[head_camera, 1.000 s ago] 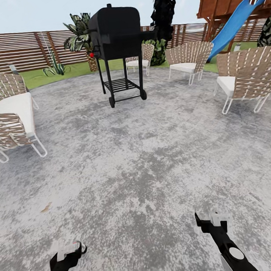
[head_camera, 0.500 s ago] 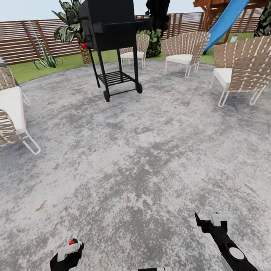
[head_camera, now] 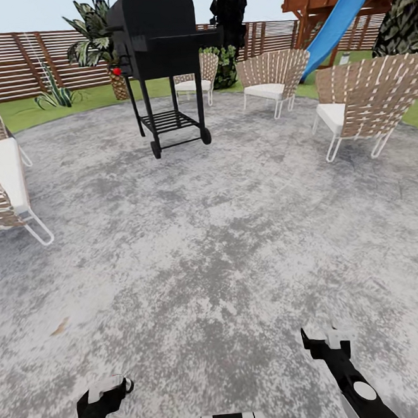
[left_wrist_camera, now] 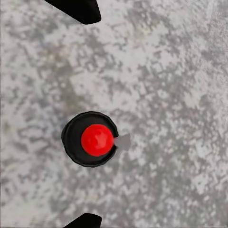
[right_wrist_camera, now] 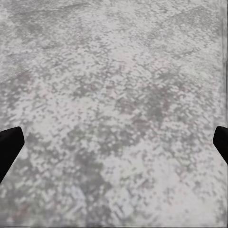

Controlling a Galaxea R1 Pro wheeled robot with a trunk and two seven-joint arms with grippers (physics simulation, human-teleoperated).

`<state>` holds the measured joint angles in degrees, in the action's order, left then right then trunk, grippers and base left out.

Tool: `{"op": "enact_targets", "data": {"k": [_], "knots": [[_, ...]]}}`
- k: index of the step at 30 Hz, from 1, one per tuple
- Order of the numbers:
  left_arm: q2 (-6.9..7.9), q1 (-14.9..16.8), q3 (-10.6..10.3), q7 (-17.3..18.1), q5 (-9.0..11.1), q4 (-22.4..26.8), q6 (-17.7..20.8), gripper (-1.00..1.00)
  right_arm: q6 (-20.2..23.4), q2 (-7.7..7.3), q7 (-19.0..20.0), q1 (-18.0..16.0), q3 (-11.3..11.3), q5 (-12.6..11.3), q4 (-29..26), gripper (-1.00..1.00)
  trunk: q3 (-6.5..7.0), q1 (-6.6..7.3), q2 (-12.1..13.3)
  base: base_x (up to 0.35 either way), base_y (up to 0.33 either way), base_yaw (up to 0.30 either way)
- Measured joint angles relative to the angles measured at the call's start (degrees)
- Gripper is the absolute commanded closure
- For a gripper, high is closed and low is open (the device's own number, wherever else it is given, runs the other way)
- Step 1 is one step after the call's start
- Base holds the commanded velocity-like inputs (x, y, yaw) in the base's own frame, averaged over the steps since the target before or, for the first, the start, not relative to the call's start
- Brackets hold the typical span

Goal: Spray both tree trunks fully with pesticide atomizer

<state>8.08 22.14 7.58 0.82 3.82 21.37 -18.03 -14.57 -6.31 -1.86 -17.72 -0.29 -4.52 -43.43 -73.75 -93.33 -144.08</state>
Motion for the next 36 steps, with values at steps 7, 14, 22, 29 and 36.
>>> {"op": "enact_targets", "data": {"k": [7,14,22,29,36], "knots": [[-0.06,0.0,-0.1,0.0,0.0,0.0,0.0,-1.00,0.0,0.00,0.0,0.0,0.0,0.0,0.0,-1.00,0.00,0.00,0.0,0.000,0.029,-0.279],[-0.09,0.0,-0.1,0.0,0.0,0.0,0.0,-1.00,0.0,0.00,0.0,0.0,0.0,0.0,0.0,-1.00,0.00,0.00,0.0,0.000,0.002,-0.056],[0.03,-0.2,-0.1,0.0,0.0,0.0,-0.1,-1.00,0.0,0.00,0.0,0.0,-0.1,0.0,0.0,-1.00,-1.57,-0.16,-0.1,0.000,0.000,-0.003],[0.08,-0.3,-0.1,0.0,0.0,0.0,-0.1,-1.00,0.0,0.00,0.0,0.0,-0.1,0.0,0.0,-1.00,-3.74,-0.34,-0.2,0.000,0.000,0.000],[0.01,-0.3,0.0,0.0,0.0,-0.1,-3.5,-1.00,0.0,0.00,0.0,0.0,-0.1,0.0,0.1,-1.00,-5.49,-0.46,-0.2,0.000,0.000,0.000]]}}
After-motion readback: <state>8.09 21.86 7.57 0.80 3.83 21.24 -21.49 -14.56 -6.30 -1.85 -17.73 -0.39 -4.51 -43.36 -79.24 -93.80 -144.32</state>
